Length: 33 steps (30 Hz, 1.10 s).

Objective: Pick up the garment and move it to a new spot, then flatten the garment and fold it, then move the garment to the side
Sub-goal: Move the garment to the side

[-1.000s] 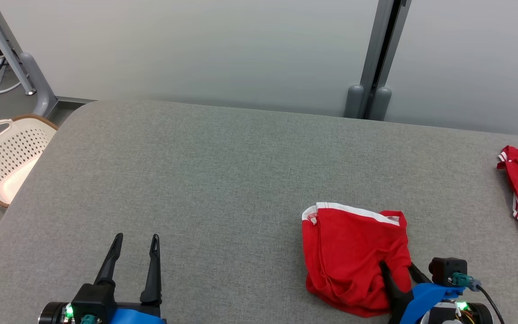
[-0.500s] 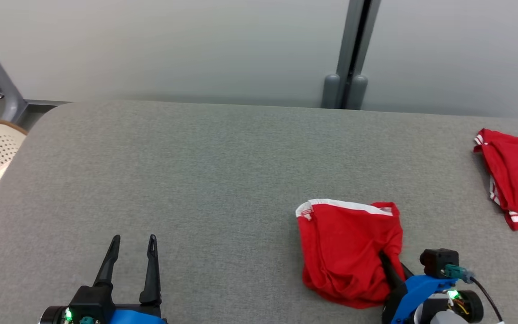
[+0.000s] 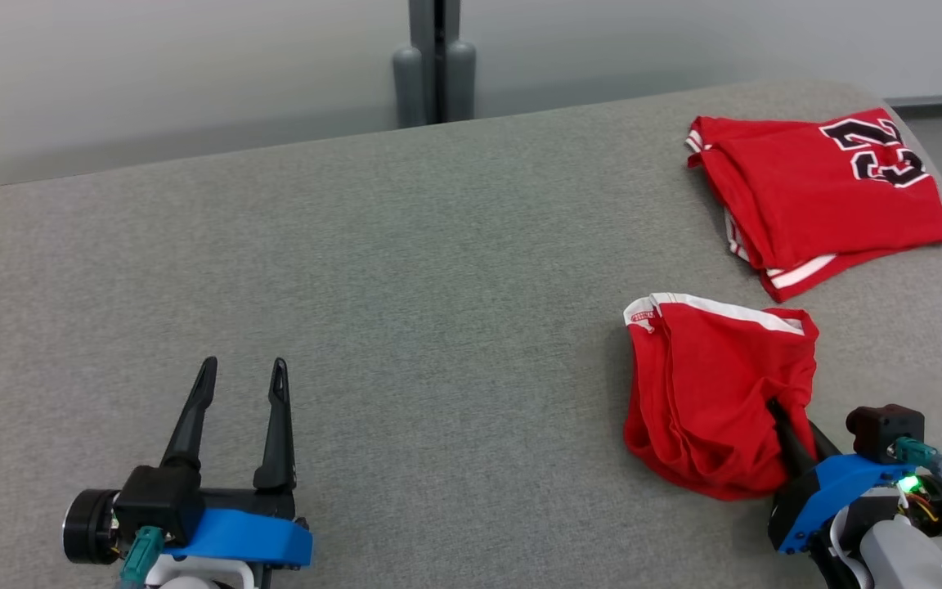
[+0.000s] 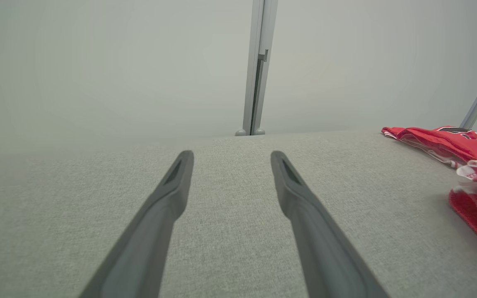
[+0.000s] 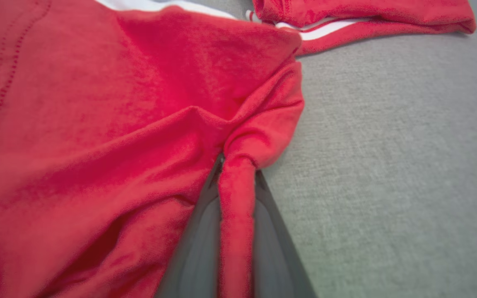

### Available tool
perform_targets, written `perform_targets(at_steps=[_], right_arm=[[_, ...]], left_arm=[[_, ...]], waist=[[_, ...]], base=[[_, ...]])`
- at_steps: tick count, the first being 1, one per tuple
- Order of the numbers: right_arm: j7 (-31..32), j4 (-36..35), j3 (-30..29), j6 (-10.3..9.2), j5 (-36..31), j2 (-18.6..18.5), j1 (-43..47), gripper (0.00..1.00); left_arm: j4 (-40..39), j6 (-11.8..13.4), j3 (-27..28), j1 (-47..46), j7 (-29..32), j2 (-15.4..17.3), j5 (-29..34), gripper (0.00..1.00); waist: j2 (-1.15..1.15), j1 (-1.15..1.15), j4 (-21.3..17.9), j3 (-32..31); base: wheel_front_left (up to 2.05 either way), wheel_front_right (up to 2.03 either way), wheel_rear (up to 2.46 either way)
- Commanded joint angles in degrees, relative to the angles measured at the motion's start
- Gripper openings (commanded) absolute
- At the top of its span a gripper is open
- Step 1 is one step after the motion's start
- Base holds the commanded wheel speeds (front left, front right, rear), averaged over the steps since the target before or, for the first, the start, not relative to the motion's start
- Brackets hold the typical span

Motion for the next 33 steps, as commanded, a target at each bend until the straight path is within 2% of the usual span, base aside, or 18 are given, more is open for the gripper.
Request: perform_targets(at_steps=[1, 6, 12, 18, 22, 28, 29, 31, 33], right_arm=[[0.0, -0.7, 0.1, -0.09, 0.2, -0.6, -0.3, 0.0], [0.0, -3.6, -0.2, -0.09, 0.1, -1.2, -1.1, 0.0], [0.0, -8.6, 0.0, -0.07, -2.6, -3.7, -4.5, 0.0], [0.6, -8.7, 4.9, -0.06, -4.8, -7.6, -16.2, 0.0], [2.7, -6.4, 8.0, -0.07, -3.6, -10.9, -25.4, 0.0], [4.5, -0.5, 10.5, -0.07, -0.7, -19.9, -35.1, 0.0], [5.0, 1.1, 11.3, -0.07, 0.7, -23.3, -37.0, 0.0], [6.2, 2.9, 11.9, -0.08, 2.4, -26.8, -38.5, 0.0], [7.5, 3.9, 13.9, -0.07, 3.7, -29.0, -39.5, 0.0]], left_arm=[[-0.3, -0.1, 0.5, -1.3, -0.2, 0.5, 0.3, 1.0], [-0.4, -0.4, 0.6, -3.1, -0.2, 0.6, 0.9, 1.0], [-0.6, -0.9, 0.4, -4.3, -0.2, 0.8, 1.2, 1.0], [-1.8, -1.0, 0.6, -6.0, -0.2, 1.2, 1.7, 1.0], [-3.4, -1.2, 0.6, -8.1, -0.2, 1.8, 2.1, 1.0], [-5.8, -1.4, -0.8, -11.5, -0.2, 1.8, 2.9, 1.0], [-6.9, -1.5, -1.0, -12.2, -0.2, 1.9, 3.0, 1.0], [-8.0, -1.5, -1.0, -12.5, -0.2, 2.1, 3.1, 1.0], [-9.1, -1.5, -1.1, -12.8, -0.2, 2.4, 3.3, 1.0]], waist=[[0.0, -0.01, -1.3, 0.5], [0.0, -0.01, -3.2, 1.8], [0.0, -0.01, -1.9, 3.2], [0.0, -0.01, 0.4, 7.5], [0.0, -0.01, 1.6, 12.4], [0.0, -0.01, 3.6, 17.8], [0.0, -0.01, 3.9, 18.8], [0.0, -0.01, 3.9, 19.6], [0.0, -0.01, 3.7, 20.4]], base=[[0.0, 0.0, 0.0], [0.0, 0.0, 0.0], [0.0, 0.0, 0.0], [0.0, 0.0, 0.0], [0.0, 0.0, 0.0], [0.0, 0.0, 0.0], [0.0, 0.0, 0.0], [0.0, 0.0, 0.0], [0.0, 0.0, 0.0]])
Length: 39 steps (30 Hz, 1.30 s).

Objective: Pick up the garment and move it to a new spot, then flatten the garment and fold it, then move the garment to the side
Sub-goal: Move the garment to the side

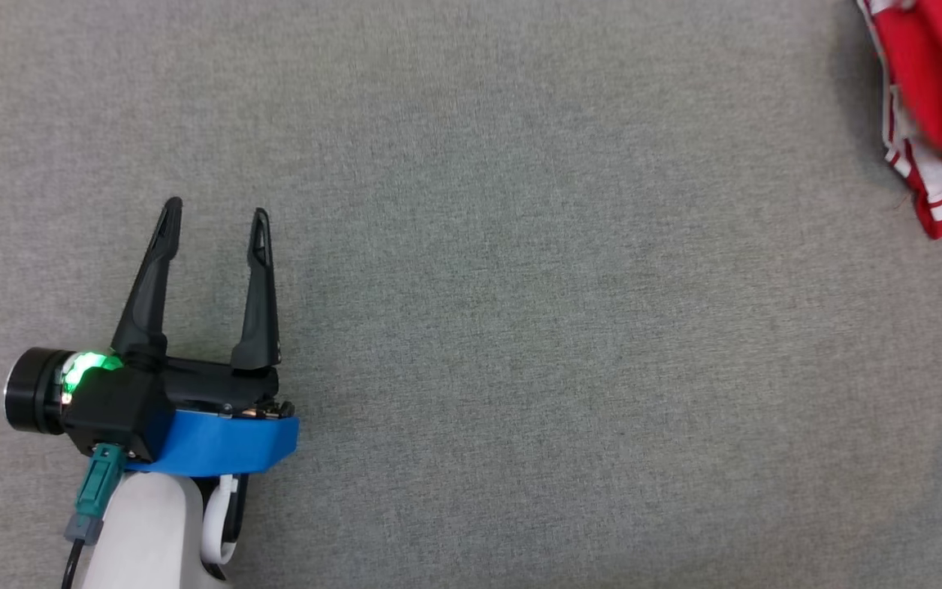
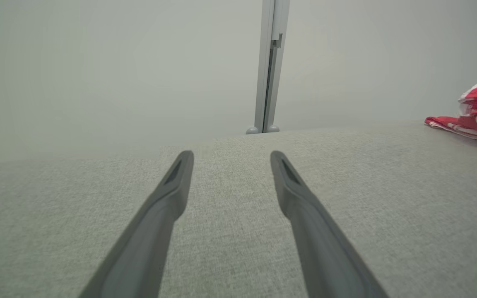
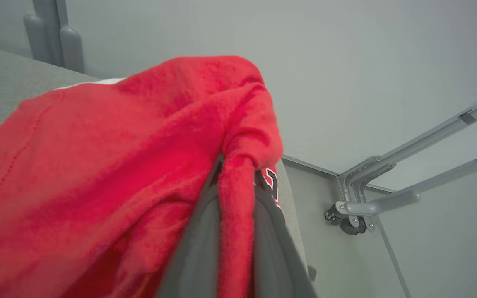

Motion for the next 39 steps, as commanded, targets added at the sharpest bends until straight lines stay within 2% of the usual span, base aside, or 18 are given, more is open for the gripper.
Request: perform_targets(at_steps=[1, 7, 13, 14, 20, 26, 30, 39], right_arm=[[1.2, 0.7, 1.9, -0.04, 0.7, -1.7, -1.7, 0.0], [0.9, 2.9, 5.9, -0.04, 0.8, -4.9, -5.8, 0.0], [0.8, 7.9, 7.8, -0.04, -0.8, -2.9, -10.3, 0.0], [1.0, 9.7, 7.8, -0.04, -0.6, -1.6, -11.1, 1.0], [-2.0, 13.3, 8.1, -0.04, -2.3, 0.6, -12.6, 1.0], [-6.4, 13.6, 6.2, -0.04, -2.4, 3.7, -10.3, 1.0], [-7.0, 8.3, 1.9, -0.04, 1.3, 7.0, -6.4, 1.0], [-7.1, -8.2, -4.7, -0.03, 1.1, 12.9, 9.4, 1.0]], left_arm=[[-1.0, -0.1, -0.2, -1.2, -0.2, 0.5, 0.4, 1.0], [-3.0, -0.2, -0.6, -2.0, -0.2, 1.1, 0.7, 1.0], [-4.3, 0.1, -0.2, -1.9, -0.2, 2.2, 0.4, 1.0], [-4.2, 0.3, -0.1, -1.6, -0.2, 2.3, 0.1, 1.0], [-3.1, 0.4, -0.3, -1.7, -0.2, 2.1, -0.4, 1.0], [-1.6, 0.9, 0.3, 0.5, -0.2, 1.4, -1.7, 1.0], [-0.1, 1.4, 1.2, 3.0, -0.2, 0.9, -2.7, 1.0], [2.6, 2.1, 3.4, 10.3, -0.2, 0.2, -4.1, 1.0]], waist=[[0.0, -0.01, 0.2, 1.2], [0.0, -0.01, -0.3, 2.8], [0.0, -0.01, -1.3, 3.9], [0.0, -0.01, -1.6, 3.8], [0.0, -0.01, -1.4, 2.2], [0.0, -0.01, -0.6, -3.4], [0.0, -0.01, 0.2, -8.4], [0.0, -0.01, 1.8, -19.0]], base=[[0.0, 0.0, 0.0], [0.0, 0.0, 0.0], [0.0, 0.0, 0.0], [0.0, 0.0, 0.0], [0.0, 0.0, 0.0], [0.0, 0.0, 0.0], [0.0, 0.0, 0.0], [0.0, 0.0, 0.0]])
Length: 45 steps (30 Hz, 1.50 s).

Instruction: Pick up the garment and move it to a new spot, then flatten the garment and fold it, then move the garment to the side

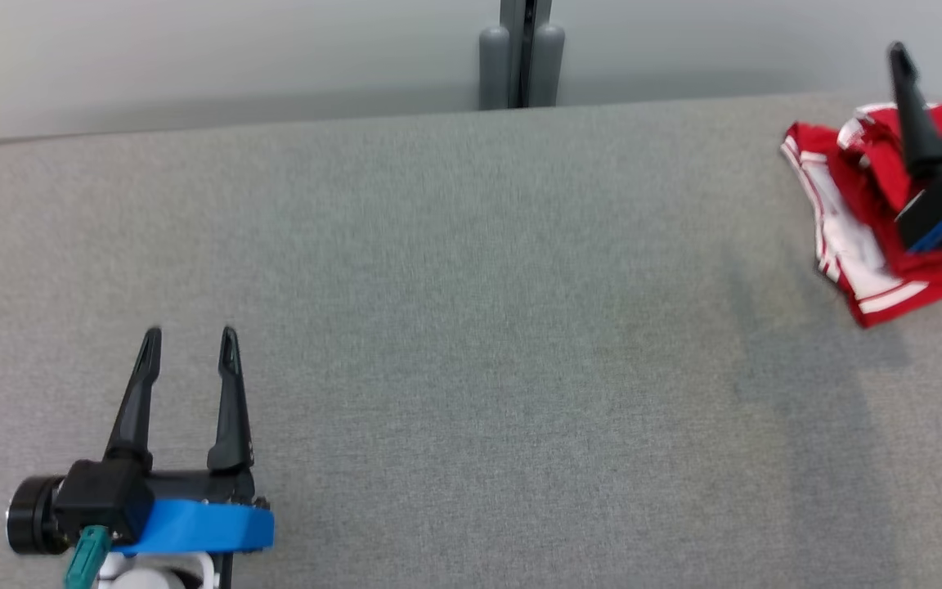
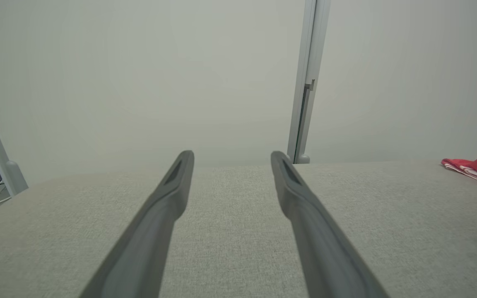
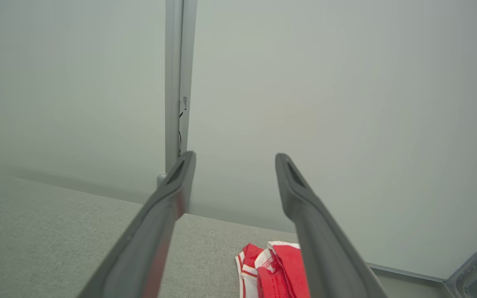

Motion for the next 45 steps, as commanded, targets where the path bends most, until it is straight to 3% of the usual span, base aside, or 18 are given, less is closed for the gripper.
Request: perform_targets(at_steps=[1, 11, 19, 45], right_arm=[[-0.2, -1.3, -0.2, -0.02, -0.4, 0.9, 2.7, 1.0], [-0.2, -9.6, 2.1, -0.02, -1.6, 8.0, 17.3, 1.0], [-0.2, -14.0, -0.3, -0.02, -3.2, 10.2, 26.8, 1.0], [0.6, -29.1, -17.4, -0.02, -14.9, 21.3, 47.3, 1.0]], left_arm=[[0.3, 0.3, 0.6, 1.1, -0.2, 0.1, -0.3, 1.0], [3.1, 0.0, 1.5, 6.1, -0.2, -0.6, -0.9, 1.0], [3.9, 0.1, 1.9, 7.7, -0.2, -1.0, -0.9, 1.0], [6.4, -0.7, 2.0, 8.2, -0.2, -1.7, -0.1, 1.0]], waist=[[0.0, 0.02, -1.2, -2.4], [0.0, 0.02, -0.8, -10.3], [0.0, 0.02, -0.9, -13.2], [0.0, 0.02, 0.9, -14.6]], base=[[0.0, 0.0, 0.0], [0.0, 0.0, 0.0], [0.0, 0.0, 0.0], [0.0, 0.0, 0.0]])
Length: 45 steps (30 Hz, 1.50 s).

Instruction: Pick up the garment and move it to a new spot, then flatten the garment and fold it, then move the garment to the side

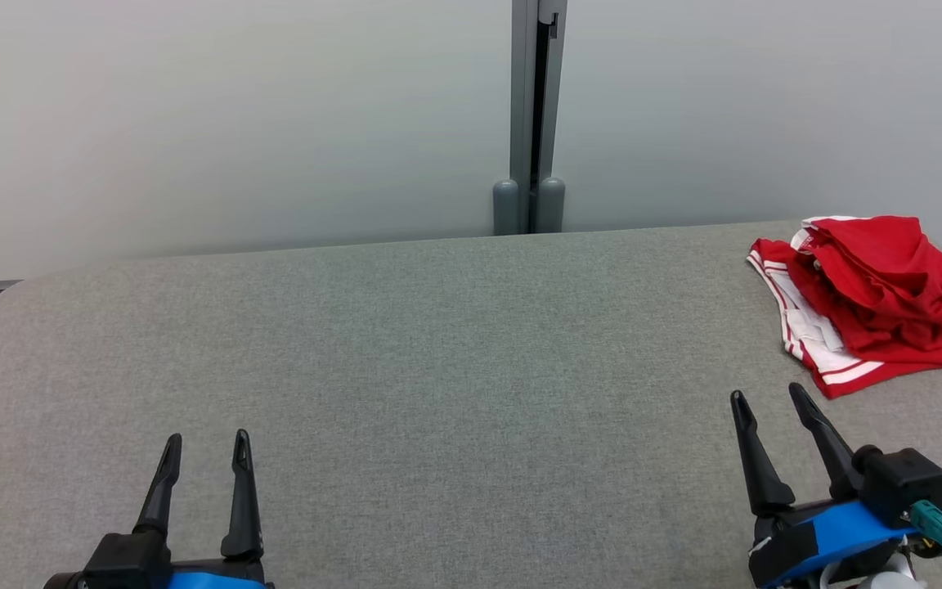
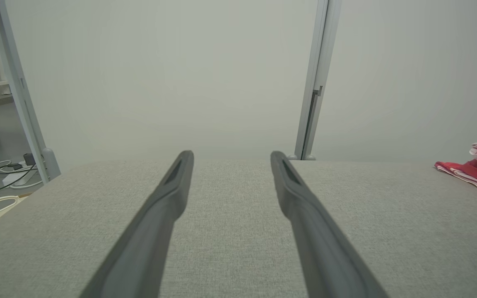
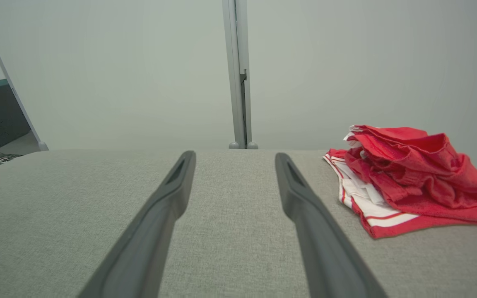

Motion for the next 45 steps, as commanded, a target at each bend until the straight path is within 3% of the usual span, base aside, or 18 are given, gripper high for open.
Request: perform_targets(at_steps=[1, 16, 37, 38, 45], right_arm=[[0.2, -0.5, -0.4, -0.02, -0.5, 0.2, 1.1, 1.0], [3.8, -5.8, -4.2, -0.01, -4.6, 4.3, 6.5, 1.0], [4.6, -6.1, -4.6, -0.01, -5.4, 5.0, 6.8, 1.0], [4.3, -6.0, -4.5, 0.0, -5.2, 4.9, 6.3, 0.0], [5.3, -3.7, -5.0, 0.0, -1.3, 4.9, 6.3, 0.0]], left_arm=[[0.1, -0.1, 0.2, 0.1, -0.2, 0.1, 0.3, 1.0], [2.0, -0.1, -0.1, -0.7, -0.2, -0.1, 0.4, 1.0], [2.3, 0.0, -0.1, -0.8, -0.2, 0.0, -0.4, 1.0], [2.5, 0.0, -0.2, -0.4, 0.0, -0.2, -0.7, 0.0], [4.9, -0.1, 0.5, -0.3, 1.7, -0.6, -4.6, 0.0]], waist=[[0.0, 0.0, 0.1, 0.0], [0.0, 0.0, 2.0, -0.5], [0.0, 0.0, 2.0, -0.7], [0.0, 0.0, 2.0, -0.7], [0.0, 0.0, 2.0, -0.7]], base=[[0.0, 0.0, 0.0], [0.0, 0.0, 0.0], [0.0, 0.0, 0.0], [0.0, 0.0, 0.0], [0.0, 0.0, 0.0]])
